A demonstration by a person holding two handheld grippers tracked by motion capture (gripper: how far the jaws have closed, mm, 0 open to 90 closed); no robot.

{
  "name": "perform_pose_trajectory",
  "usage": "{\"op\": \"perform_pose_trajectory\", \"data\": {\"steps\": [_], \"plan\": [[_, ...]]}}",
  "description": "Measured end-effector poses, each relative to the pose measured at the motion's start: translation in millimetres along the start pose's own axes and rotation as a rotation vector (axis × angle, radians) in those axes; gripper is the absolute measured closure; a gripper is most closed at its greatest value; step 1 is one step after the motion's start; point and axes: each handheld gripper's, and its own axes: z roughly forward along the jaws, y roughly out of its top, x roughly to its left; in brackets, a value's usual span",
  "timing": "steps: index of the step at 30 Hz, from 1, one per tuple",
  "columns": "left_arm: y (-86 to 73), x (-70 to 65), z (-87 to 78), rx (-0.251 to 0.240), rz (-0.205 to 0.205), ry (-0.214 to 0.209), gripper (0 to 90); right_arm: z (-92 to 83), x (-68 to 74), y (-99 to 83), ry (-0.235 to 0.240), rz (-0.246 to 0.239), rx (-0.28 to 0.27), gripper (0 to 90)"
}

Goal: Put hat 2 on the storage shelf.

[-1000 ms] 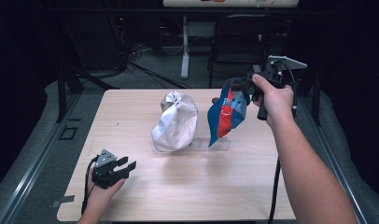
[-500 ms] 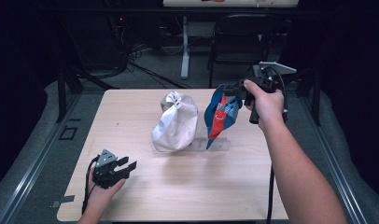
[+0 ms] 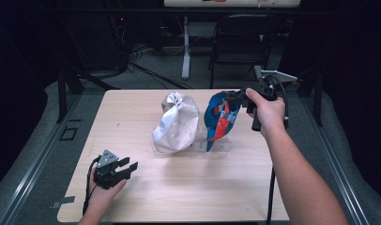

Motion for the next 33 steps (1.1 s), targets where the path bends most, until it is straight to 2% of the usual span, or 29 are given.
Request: {"op": "perform_pose_trajectory", "data": {"steps": [13,15,20,23,30,33], "plan": [[0.0,0.0,0.0,-0.001,0.000,0.000,56.6,-10.9,6.1,-1.9,-0.006,-0.028,-0.017,74.2],[-0.2,0.2,0.3,0.000,-0.003,0.001,56.5,-15.1,9.2,-3.0,-0.031,-0.051,-0.023,73.5],[0.0,0.2,-0.1,0.000,-0.002,0.001,56.5,-19.6,10.6,-5.8,-0.043,-0.074,-0.012,72.8],[0.1,0.2,-0.2,-0.002,-0.004,0.002,56.5,-21.7,11.4,-8.9,-0.067,-0.089,-0.013,72.0],[-0.2,0.2,-0.2,-0.001,-0.004,0.002,56.4,-27.6,2.4,-21.2,-0.093,-0.114,0.007,69.6],[-0.3,0.5,-0.2,-0.001,-0.008,0.004,56.4,-29.8,-1.2,-25.5,-0.087,-0.113,0.010,69.2]]}}
